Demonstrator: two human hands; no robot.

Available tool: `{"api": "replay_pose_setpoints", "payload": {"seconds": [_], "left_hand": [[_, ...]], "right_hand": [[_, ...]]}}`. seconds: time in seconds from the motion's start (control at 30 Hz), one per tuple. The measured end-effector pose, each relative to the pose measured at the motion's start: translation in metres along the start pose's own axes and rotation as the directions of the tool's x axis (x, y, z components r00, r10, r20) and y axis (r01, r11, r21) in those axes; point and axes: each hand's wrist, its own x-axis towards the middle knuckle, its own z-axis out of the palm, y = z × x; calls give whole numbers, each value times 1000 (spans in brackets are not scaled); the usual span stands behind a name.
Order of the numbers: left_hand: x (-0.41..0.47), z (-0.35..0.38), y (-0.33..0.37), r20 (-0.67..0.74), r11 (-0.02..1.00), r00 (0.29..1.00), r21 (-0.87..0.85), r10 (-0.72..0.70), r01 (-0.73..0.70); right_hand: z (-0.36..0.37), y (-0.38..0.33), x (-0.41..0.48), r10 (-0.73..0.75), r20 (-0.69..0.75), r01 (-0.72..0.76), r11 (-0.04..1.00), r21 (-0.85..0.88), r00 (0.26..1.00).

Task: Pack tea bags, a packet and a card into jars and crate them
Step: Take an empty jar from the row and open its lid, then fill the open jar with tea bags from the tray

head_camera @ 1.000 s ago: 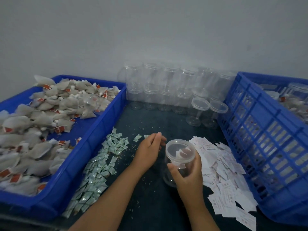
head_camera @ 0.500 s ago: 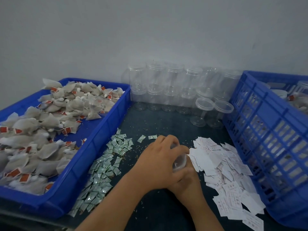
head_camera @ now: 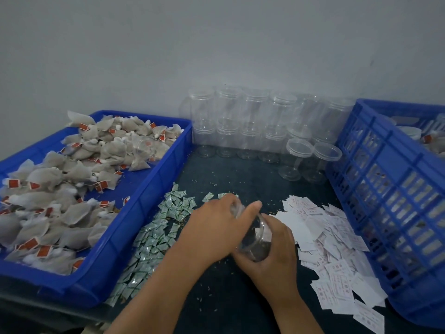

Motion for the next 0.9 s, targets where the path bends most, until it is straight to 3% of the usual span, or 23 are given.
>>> {"api": "replay_pose_setpoints", "payload": {"seconds": [0.07,0.13,0.2,0.33,0.43,0.5,0.57,0.7,0.9], "left_hand": [[3,-11,-9,76,946,997,-322,-6,30],[7,-13,-21,96,816,992,-564,-84,123],[13,-3,-39,38,777,985,-609,-169,157],[21,33,-77,-54,888,981,-436,-185,143],[20,53,-95,-160,993,980,-52,-115,108],[21,60,-101,-244,985,970,163,-11,52],[23,62,-103,-262,963,965,267,33,40],[20,47,-95,-211,957,975,290,64,0],[16,-62,-70,-393,982,912,184,117,-46]], "right_hand": [[-3,-1,2,82,-6,-81,991,104,997],[-7,1,2,169,28,-171,963,209,985],[-10,2,1,209,75,-222,932,285,975],[-12,2,0,222,185,-273,906,323,957],[-11,3,-2,207,273,-289,906,310,939],[-11,2,-1,196,304,-289,910,298,932],[-10,1,-1,187,311,-282,913,296,932],[-9,2,-2,182,321,-276,920,278,929],[-9,1,-2,191,324,-292,909,298,927]]}}
